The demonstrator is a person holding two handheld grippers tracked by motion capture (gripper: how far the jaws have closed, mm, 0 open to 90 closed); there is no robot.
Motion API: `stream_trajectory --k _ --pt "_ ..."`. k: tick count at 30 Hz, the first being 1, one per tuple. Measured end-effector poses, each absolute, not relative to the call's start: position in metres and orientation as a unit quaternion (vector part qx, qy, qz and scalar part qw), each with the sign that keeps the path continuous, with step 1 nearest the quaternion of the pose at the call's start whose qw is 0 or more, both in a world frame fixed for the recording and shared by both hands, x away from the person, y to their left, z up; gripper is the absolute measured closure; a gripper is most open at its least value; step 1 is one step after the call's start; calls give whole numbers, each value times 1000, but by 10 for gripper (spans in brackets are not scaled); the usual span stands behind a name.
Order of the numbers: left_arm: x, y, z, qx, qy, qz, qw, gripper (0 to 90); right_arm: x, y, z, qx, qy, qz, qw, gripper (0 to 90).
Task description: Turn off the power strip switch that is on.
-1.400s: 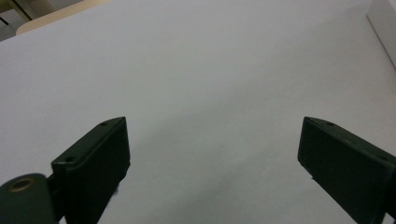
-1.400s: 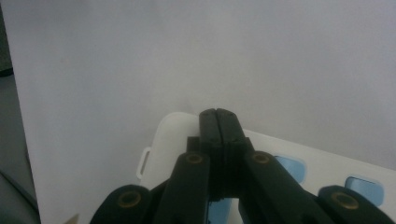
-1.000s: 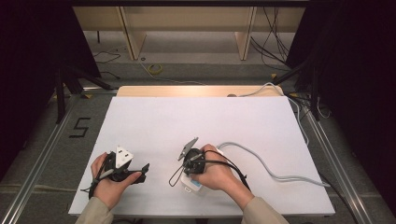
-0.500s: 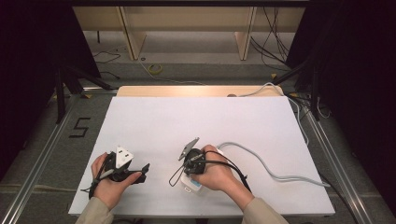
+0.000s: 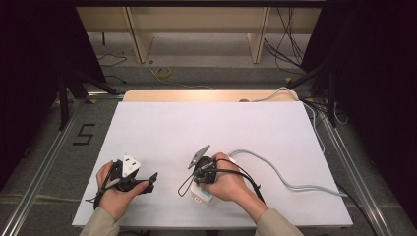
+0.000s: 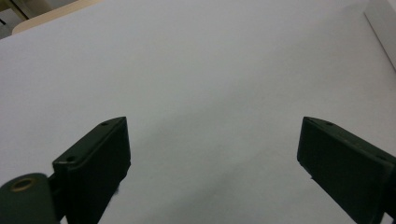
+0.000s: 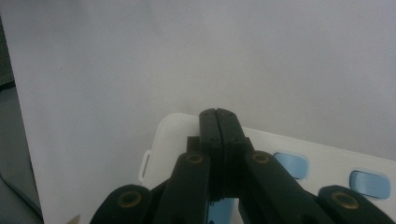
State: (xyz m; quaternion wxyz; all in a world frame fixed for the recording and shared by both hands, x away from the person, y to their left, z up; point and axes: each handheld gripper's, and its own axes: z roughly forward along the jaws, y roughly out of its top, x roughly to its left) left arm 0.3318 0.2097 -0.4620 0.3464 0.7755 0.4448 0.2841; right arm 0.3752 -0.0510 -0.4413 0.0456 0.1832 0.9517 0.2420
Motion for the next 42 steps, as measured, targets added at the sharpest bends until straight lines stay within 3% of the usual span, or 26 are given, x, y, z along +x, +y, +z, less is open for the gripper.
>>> stream_trajectory --k 11,20,42 --pt "332 209 -463 776 444 282 347 97 376 -62 -435 192 945 256 59 900" --pt "331 209 -464 778 445 278 346 105 377 -91 -431 205 934 285 72 828" --pt "330 211 -475 784 450 268 332 111 342 -259 -454 325 853 380 152 483"
